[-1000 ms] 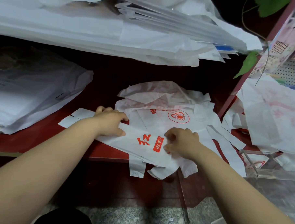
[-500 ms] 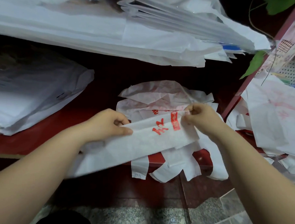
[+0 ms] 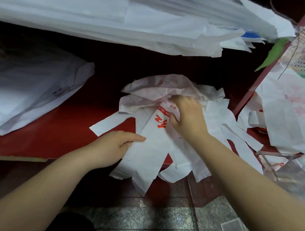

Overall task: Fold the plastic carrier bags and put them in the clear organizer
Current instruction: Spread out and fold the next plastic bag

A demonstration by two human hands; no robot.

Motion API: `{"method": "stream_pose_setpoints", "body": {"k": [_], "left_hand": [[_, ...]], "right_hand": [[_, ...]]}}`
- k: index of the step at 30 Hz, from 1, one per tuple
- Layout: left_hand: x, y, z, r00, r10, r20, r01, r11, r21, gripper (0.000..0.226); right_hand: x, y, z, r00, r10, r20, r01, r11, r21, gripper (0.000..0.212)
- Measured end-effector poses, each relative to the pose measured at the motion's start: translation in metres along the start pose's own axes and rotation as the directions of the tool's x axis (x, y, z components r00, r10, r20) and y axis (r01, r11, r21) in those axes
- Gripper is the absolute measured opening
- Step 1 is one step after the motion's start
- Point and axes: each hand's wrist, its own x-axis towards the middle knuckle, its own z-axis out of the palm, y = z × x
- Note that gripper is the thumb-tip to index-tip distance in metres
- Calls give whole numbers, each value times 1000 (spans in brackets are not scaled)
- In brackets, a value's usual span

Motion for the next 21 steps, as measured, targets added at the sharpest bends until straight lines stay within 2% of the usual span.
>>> {"method": "stream_pose_setpoints", "body": {"k": [2,4,7,10,13,15,17,19,21], "left_hand": [[-6,-3,-2,998,55,15,-57,992,114,47],[-11,-5,-1,988,153,10,-151,963,221,48],[-23,1,6,964,266,-7,-249,910,331,40],[-32,2,11,924,383,7,-352,842,408,40],[-37,1,14,933,361,13,-329,835,441,41],[-38,0,17,919,393,-17,-338,811,478,37],[-36,-8,22,917,395,-57,-342,852,396,37],[-34,-10,24,936,314,-160,-284,941,185,33],[-31,-9,23,958,231,-167,-220,972,80,28]], "right_hand": [[-31,-12,-11,993,-111,-32,115,983,143,40],[-64,-22,-16,972,-232,47,214,948,236,43],[-102,-27,-15,916,-348,198,290,918,271,48],[-118,-24,-6,911,-343,228,285,924,254,51],[-120,-30,-4,936,-309,171,264,934,240,33],[-118,-34,-3,952,-274,136,237,942,236,29],[-118,-36,-2,965,-240,109,211,951,228,27],[-120,-35,1,973,-209,98,181,954,238,28],[-121,-36,2,983,-165,80,139,956,257,29]]}}
